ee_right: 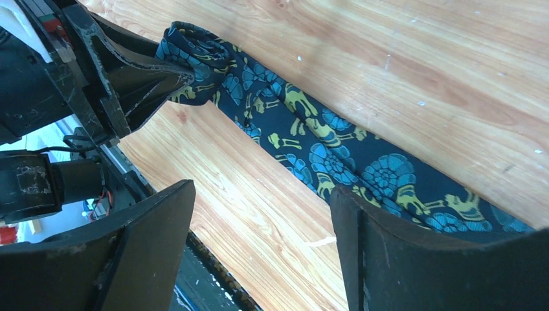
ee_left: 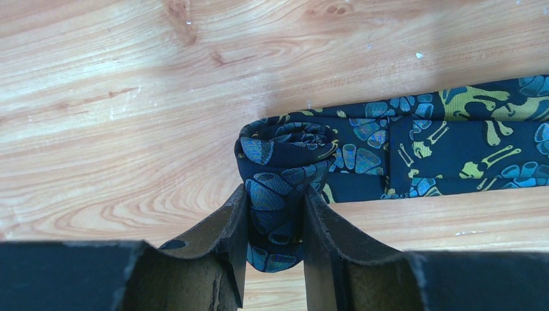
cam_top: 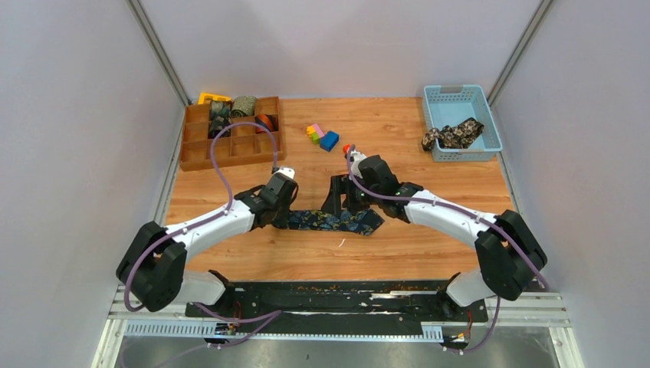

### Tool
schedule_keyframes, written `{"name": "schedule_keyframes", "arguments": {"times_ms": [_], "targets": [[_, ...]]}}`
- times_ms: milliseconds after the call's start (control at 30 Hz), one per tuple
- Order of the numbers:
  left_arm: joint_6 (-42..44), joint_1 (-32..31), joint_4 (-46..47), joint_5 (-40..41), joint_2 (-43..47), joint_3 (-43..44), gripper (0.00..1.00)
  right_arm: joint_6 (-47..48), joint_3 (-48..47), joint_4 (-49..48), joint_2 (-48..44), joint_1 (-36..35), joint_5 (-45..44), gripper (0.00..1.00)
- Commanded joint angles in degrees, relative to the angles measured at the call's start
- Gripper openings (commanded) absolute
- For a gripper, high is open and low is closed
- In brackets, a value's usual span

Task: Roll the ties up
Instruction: Roll the tie at the center of the board.

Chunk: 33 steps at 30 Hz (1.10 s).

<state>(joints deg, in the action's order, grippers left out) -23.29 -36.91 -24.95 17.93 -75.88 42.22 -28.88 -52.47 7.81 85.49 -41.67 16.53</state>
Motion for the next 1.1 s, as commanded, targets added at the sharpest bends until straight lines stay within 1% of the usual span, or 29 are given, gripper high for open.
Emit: {"name": "schedule_keyframes", "arguments": {"times_ms": [0,333,500,767,967,1067], "targets": [[-0.9,-3.2,-2.0,8.2,-2.5,3.5,0.32,3.2,1.6,-1.1,-4.3,1.1,-1.7,0.79],[-3.4,-9.6,-6.8,19.1,-10.7,9.1,0.32,5.1,4.8,0.8,-9.4,2.3,-4.0,0.8],[-5.1,-12.5,-8.8,21.8,-14.9,12.2,0.32,5.6,6.7,0.8,-13.0,2.6,-5.8,0.83],[-6.7,-15.4,-9.9,20.4,-20.5,16.8,0.35,6.4,7.2,2.9,-16.4,3.2,-7.6,0.84],[-7.4,-16.0,-9.9,16.7,-22.7,18.9,0.42,6.4,7.7,3.2,-17.8,3.3,-7.7,0.84],[-7.9,-16.0,-9.9,15.5,-22.7,19.6,0.47,6.3,7.5,3.3,-18.0,3.3,-7.5,0.84]]}}
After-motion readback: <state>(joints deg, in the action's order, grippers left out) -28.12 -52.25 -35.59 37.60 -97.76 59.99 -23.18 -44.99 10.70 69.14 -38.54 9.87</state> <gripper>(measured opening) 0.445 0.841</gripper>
